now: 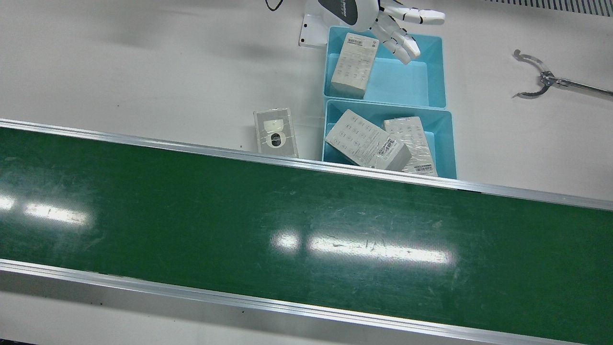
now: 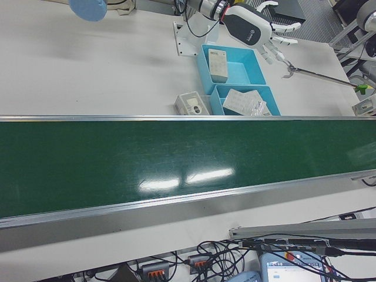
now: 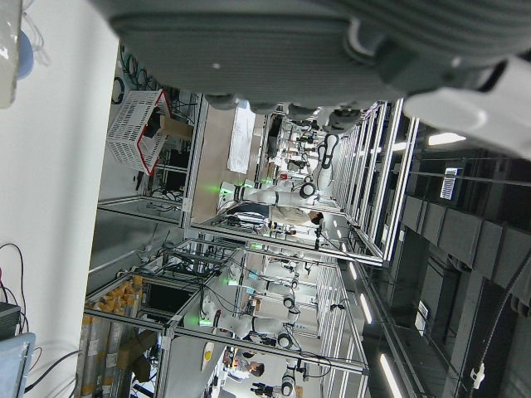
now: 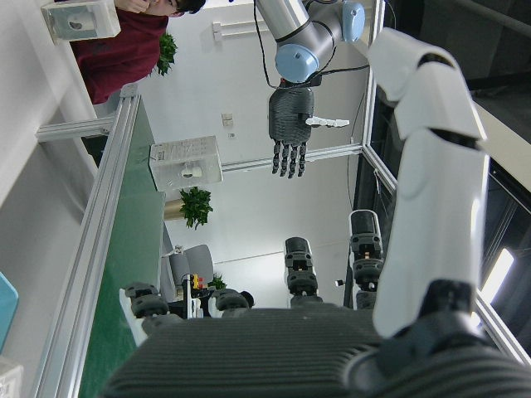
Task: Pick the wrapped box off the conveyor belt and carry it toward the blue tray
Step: 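Raise the right hand above the belt, fingers open, facing the oncoming boxes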
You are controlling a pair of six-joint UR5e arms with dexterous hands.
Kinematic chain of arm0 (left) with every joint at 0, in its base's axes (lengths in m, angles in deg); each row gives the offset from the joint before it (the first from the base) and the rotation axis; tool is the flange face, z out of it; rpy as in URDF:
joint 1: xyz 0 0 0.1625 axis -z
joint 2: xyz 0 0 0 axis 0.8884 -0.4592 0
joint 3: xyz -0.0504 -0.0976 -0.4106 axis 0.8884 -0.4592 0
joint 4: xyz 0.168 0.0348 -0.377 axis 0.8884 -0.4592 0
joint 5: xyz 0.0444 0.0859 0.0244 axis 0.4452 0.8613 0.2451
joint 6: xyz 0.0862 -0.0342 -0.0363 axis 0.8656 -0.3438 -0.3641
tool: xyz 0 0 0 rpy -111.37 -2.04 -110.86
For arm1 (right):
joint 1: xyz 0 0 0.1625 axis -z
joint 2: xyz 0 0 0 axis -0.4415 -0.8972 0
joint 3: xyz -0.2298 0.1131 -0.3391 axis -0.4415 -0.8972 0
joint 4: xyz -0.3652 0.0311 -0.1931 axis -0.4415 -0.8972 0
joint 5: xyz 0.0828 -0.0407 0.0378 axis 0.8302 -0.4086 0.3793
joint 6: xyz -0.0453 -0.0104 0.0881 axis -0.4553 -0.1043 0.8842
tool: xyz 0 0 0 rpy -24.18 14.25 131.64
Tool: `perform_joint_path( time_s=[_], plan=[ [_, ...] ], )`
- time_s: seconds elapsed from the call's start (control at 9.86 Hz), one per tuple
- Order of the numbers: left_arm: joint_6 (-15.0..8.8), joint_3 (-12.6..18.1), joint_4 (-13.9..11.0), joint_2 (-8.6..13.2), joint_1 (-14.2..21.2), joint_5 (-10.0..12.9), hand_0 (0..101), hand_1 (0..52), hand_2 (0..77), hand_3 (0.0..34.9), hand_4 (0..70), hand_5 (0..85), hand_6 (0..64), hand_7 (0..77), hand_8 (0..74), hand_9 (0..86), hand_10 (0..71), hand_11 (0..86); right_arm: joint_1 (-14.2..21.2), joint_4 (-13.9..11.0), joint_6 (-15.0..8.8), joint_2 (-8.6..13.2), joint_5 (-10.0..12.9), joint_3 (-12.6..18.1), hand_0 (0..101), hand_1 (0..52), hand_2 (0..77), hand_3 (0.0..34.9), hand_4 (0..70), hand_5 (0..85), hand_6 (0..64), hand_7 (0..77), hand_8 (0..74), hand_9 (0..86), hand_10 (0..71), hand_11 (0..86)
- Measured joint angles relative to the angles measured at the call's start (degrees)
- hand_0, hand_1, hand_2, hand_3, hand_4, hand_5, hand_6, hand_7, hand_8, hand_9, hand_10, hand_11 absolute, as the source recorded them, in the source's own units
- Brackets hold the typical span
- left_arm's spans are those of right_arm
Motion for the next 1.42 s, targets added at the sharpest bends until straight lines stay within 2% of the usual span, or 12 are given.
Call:
perform_joint_path(
  time_s=[0.2,0.41,0.51,0.61,0.71,0.81,0.91,1.01,1.12,1.22,1.32,1.42],
  plan=[
    [0.00,0.00,0.00,0.00,0.00,0.00,0,0.0,0.5,0.0,0.0,0.5,0.0,0.5,0.5,0.0,0.5,0.0,-6.64,-0.52,0.16,-1.30,-2.38,-0.24,47,17.5,26.7,30.1,15.8,19.6,0.0,16.9,0.0,1.6,4.4,6.5],
    [0.00,0.00,0.00,0.00,0.00,0.00,0,0.0,1.1,0.0,0.5,1.1,0.0,0.5,0.5,0.0,0.0,0.0,-19.99,-2.23,0.40,-2.98,-7.98,-1.17,47,17.5,28.4,30.6,18.0,22.4,0.0,16.9,0.0,1.1,4.4,6.5],
    [0.00,0.00,0.00,0.00,-0.01,0.00,0,0.0,1.1,0.0,0.5,1.1,0.0,0.5,0.5,0.0,0.0,0.0,-25.02,-3.12,0.69,-3.84,-9.40,-1.49,48,23.5,30.5,30.6,18.0,24.5,0.0,18.0,0.0,1.6,2.7,6.0],
    [0.00,0.00,0.00,0.00,0.00,0.00,0,0.0,0.5,0.0,0.5,0.5,0.0,0.5,0.5,0.0,0.5,0.0,-28.37,-4.87,0.97,-4.39,-10.04,-1.85,48,23.5,30.5,30.6,18.0,24.5,0.0,18.0,0.0,1.6,2.7,6.0],
    [0.00,0.00,0.00,0.00,0.00,0.00,0,0.0,0.5,0.0,0.5,0.5,0.0,0.5,0.5,0.0,0.5,0.0,-30.34,-7.75,1.16,-4.56,-10.24,-2.22,47,12.5,25.6,30.2,17.5,32.2,0.0,16.9,3.3,1.1,0.5,2.2],
    [0.00,0.00,0.00,0.00,0.00,0.00,0,0.0,1.1,0.0,0.5,0.5,0.0,0.5,0.5,0.0,0.5,0.0,-31.78,-10.60,1.26,-4.64,-10.35,-2.52,44,12.5,25.6,30.6,15.3,30.5,0.0,16.4,4.4,1.6,0.0,2.2],
    [0.00,0.00,0.00,0.00,0.00,0.00,0,0.0,1.1,0.0,0.5,0.5,0.0,0.5,0.5,0.0,0.5,0.0,-32.93,-12.51,1.27,-4.87,-10.51,-2.74,44,5.4,15.3,30.6,15.3,30.5,0.0,16.4,4.4,1.6,0.0,1.6],
    [0.00,0.00,0.00,0.00,0.00,0.00,0,0.0,1.1,0.0,0.5,0.5,0.5,0.5,0.5,0.0,0.0,0.0,-34.06,-13.94,1.39,-5.45,-10.72,-2.98,40,4.4,5.5,29.6,5.4,48.5,0.0,14.7,4.4,1.6,0.0,1.6],
    [0.00,0.00,0.00,0.00,0.00,0.00,0,0.0,1.1,0.0,0.5,0.5,0.5,0.5,0.5,0.0,0.0,0.0,-35.40,-14.82,2.04,-6.43,-10.84,-3.20,46,14.2,7.1,29.4,7.1,38.7,0.0,12.5,0.0,1.6,0.0,1.6],
    [0.00,0.00,0.00,0.00,0.00,0.00,0,0.0,1.1,0.0,0.5,0.5,0.0,0.5,0.5,0.5,0.0,0.0,-36.97,-15.11,3.59,-7.20,-10.84,-4.01,46,14.2,7.1,29.4,7.1,38.7,0.0,12.5,0.0,1.6,0.0,1.6],
    [0.00,0.00,0.00,0.00,0.00,0.00,0,0.0,0.5,0.0,0.5,0.5,0.0,0.5,0.5,0.0,0.5,0.0,-38.32,-14.94,6.19,-7.45,-10.74,-5.99,45,10.9,14.2,29.6,4.4,13.6,0.0,15.3,0.0,1.6,1.6,1.1],
    [0.00,0.00,0.00,0.00,0.00,0.00,0,0.0,0.5,0.0,0.5,0.5,0.0,0.5,0.5,0.0,0.5,0.0,-39.24,-14.02,9.00,-6.76,-10.58,-9.25,45,10.9,14.2,29.6,4.4,13.6,0.0,15.3,0.0,1.6,1.6,1.1]
  ],
)
